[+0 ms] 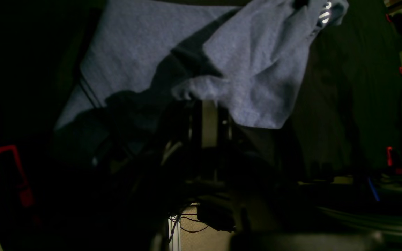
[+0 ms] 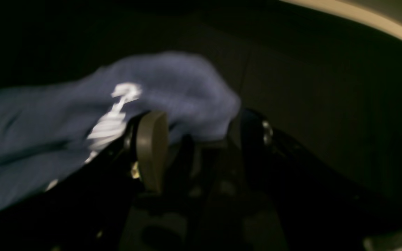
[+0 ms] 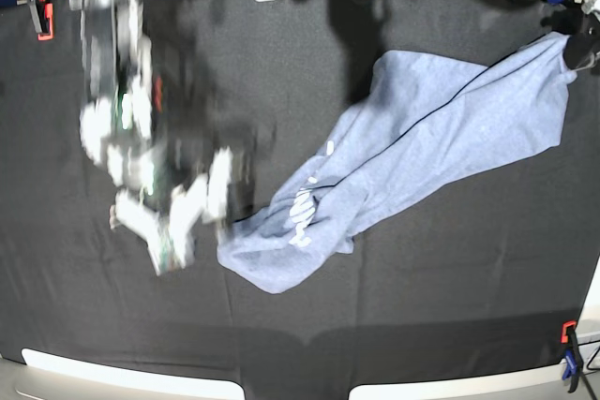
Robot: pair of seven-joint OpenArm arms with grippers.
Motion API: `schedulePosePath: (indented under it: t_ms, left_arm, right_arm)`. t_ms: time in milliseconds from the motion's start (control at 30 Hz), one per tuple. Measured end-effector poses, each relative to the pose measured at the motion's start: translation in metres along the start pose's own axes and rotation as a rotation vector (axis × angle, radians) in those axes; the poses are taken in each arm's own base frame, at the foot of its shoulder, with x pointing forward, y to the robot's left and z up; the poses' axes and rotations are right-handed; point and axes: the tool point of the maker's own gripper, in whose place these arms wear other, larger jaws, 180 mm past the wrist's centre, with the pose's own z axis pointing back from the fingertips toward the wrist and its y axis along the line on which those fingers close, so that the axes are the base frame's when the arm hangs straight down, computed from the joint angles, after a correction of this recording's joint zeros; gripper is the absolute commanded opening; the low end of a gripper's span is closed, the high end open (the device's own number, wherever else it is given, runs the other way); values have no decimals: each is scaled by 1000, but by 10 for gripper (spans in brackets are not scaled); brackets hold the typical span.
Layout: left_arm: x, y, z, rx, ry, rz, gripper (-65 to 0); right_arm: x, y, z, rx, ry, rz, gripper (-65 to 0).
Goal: Layout the t-shirt on the table in an organized manner, then fold the t-shirt properly
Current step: 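Grasp the shirt's printed end with the right gripper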
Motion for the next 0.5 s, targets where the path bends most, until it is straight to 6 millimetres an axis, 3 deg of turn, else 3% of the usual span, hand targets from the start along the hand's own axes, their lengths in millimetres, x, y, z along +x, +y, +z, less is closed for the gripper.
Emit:
schedulePosePath:
  t_ms: [100, 300, 500]
  left_arm:
    - [4, 0, 0, 0, -29, 3, -650]
    - [4, 0, 0, 0, -30, 3, -650]
    - [8, 0, 0, 0, -52, 4, -650]
  right_arm:
    - [5, -14, -26, 1, 43, -25, -327]
    - [-2, -24, -77, 44, 195, 5, -327]
    - [-11, -27, -112, 73, 367, 46, -327]
